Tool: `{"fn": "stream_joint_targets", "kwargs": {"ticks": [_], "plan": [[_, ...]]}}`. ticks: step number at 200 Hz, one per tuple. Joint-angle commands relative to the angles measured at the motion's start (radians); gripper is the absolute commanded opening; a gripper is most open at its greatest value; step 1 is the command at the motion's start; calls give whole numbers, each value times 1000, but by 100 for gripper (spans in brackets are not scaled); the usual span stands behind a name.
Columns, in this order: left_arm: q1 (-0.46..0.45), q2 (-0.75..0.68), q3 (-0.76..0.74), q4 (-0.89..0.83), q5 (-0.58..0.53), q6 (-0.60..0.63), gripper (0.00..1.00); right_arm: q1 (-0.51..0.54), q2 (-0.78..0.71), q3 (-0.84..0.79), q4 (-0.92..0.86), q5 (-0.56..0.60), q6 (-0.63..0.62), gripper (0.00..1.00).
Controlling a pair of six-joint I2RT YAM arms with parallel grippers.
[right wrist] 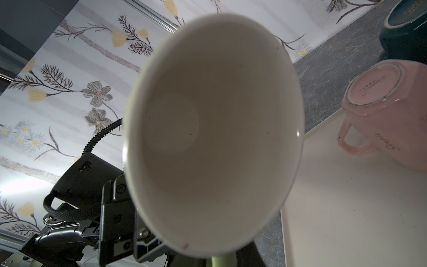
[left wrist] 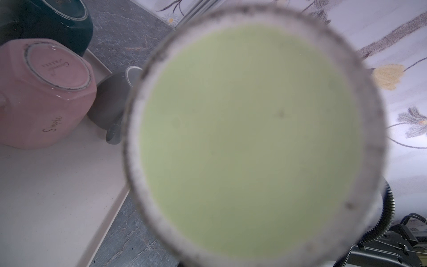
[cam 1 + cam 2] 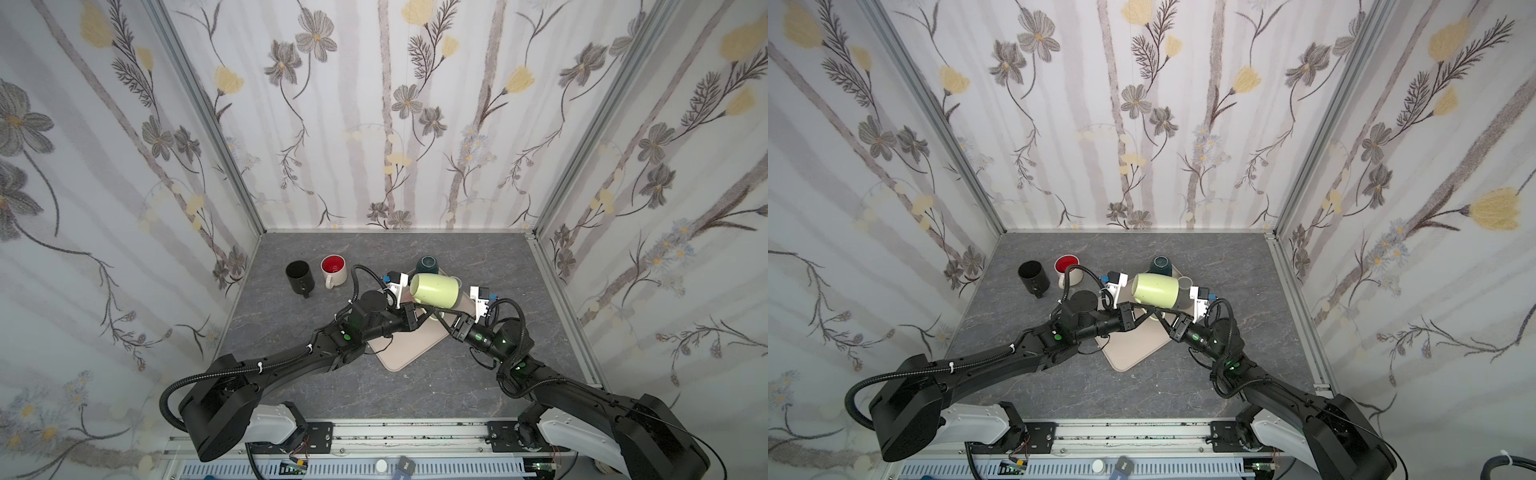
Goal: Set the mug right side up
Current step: 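Open the left gripper off the mug while the right gripper holds it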
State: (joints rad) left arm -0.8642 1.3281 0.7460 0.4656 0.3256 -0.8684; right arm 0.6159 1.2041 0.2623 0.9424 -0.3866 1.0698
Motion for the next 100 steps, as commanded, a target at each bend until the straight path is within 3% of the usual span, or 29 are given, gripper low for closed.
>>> {"fn": "stream_joint_targets", "kwargs": {"ticks": [1,13,21,29,40,57,80,100], "plan": [[-1,3,8,-35,-5,26,0,2,1,2,96,2,4,0],[0,1,8,-36,-8,26,2,1,-2,0,95,2,4,0],[-1,1,8,-39,-11,26,9,2,-4,1,92,2,4,0],[-1,-1,9,-40,-16,26,18,2,-8,1,86,4,1,0],[-1,-4,6,-42,-24,26,38,2,-14,0,79,7,-3,0],[-1,-9,3,-44,-36,28,55,2,-26,-1,59,16,-12,0],[-2,-16,1,-51,-48,31,71,2,-47,-4,32,28,-22,0],[-1,-21,-7,-45,-50,37,71,1,-66,-9,5,47,-29,0]]}}
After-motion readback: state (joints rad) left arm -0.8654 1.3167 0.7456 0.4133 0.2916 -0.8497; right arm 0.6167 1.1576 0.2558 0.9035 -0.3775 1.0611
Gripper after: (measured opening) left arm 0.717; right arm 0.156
